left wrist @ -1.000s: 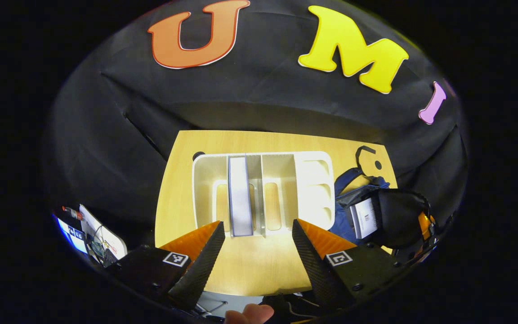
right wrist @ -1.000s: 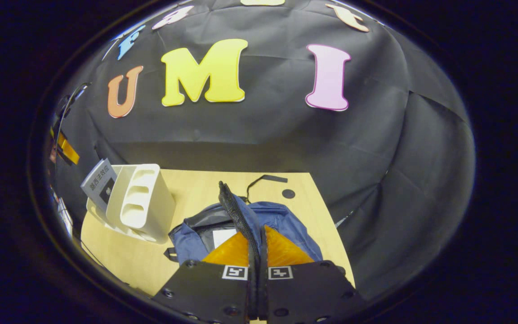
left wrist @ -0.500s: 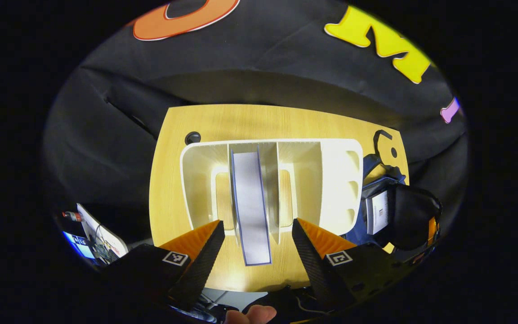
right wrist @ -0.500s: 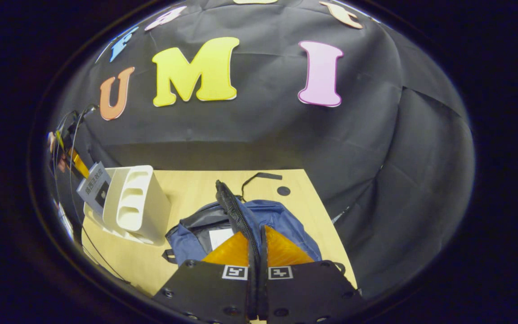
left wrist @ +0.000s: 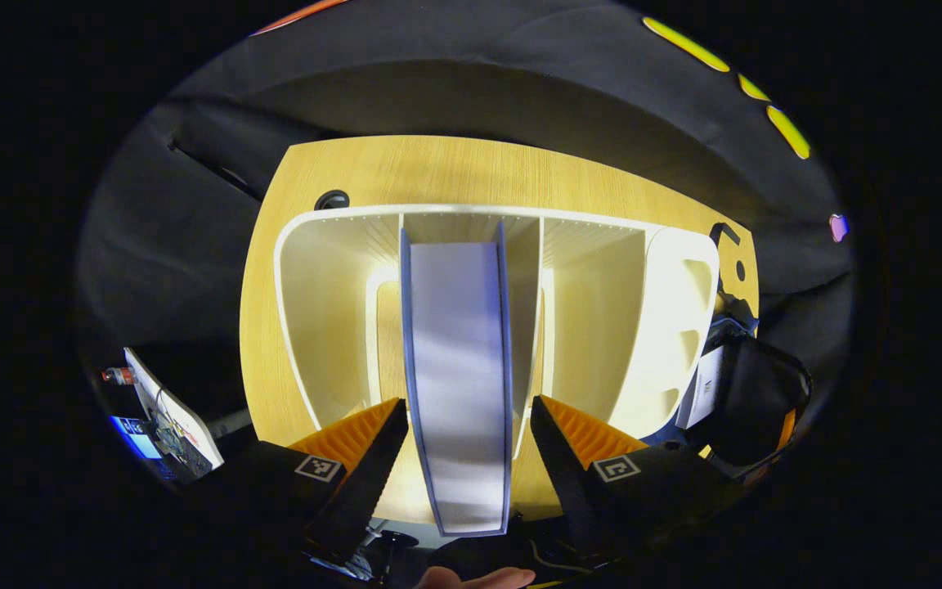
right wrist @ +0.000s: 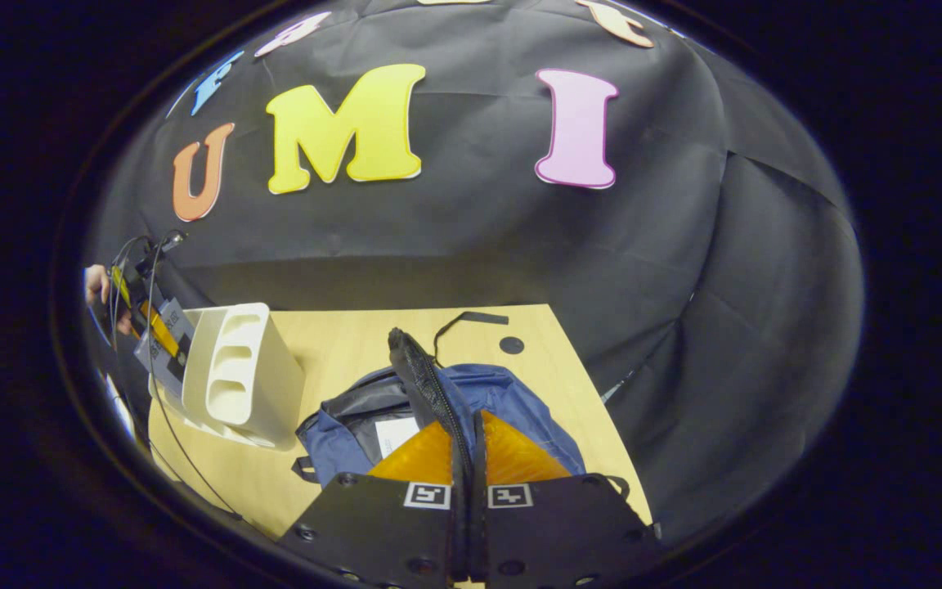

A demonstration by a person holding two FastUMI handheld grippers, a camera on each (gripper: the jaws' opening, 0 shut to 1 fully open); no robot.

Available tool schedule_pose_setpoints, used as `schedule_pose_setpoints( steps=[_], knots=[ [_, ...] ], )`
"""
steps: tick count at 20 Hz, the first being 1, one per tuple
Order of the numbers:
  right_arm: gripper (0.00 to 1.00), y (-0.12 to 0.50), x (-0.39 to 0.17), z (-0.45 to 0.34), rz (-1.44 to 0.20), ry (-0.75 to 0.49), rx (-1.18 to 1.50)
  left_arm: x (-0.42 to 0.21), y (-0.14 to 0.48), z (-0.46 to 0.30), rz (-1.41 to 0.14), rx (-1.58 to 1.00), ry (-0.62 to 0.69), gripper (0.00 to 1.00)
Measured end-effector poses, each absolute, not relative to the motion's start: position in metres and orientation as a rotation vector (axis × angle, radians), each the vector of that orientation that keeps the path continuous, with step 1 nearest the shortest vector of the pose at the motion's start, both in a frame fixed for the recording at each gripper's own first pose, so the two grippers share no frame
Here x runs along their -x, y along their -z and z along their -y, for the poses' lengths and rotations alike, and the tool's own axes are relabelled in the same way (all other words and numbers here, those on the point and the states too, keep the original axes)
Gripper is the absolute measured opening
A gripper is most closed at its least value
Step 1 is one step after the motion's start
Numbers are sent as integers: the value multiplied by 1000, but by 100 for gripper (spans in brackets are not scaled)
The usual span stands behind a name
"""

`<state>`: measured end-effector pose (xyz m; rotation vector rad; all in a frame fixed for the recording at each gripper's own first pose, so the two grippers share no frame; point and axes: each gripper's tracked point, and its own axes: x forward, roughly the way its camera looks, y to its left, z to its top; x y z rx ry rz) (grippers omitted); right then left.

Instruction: Open the schoolbag, grab two books from the bookshelf and put them into the schoolbag.

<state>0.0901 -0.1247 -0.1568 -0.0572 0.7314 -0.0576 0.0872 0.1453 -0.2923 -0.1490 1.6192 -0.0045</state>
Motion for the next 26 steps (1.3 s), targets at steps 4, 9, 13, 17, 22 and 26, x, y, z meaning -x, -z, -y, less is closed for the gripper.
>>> schedule_pose_setpoints(
  steps=[4,9,13,17,22,26],
  knots=[
    [2,159,-90,126,-733,54,51,-84,301,-151,-1639,136,-21,87],
    [2,160,-90,127,-732,33,68,-81,306,-161,-1657,107,-70,68],
    [2,162,-90,128,-733,19,59,-70,298,-155,-1681,171,-113,48],
    [2,166,-89,131,-733,3,57,-54,261,-158,-1649,184,-133,47],
    [2,166,-86,127,-727,-23,50,-10,178,-159,-1576,203,-96,46],
    [2,166,-82,126,-722,-37,42,16,122,-157,-1484,247,-56,46]
  ],
)
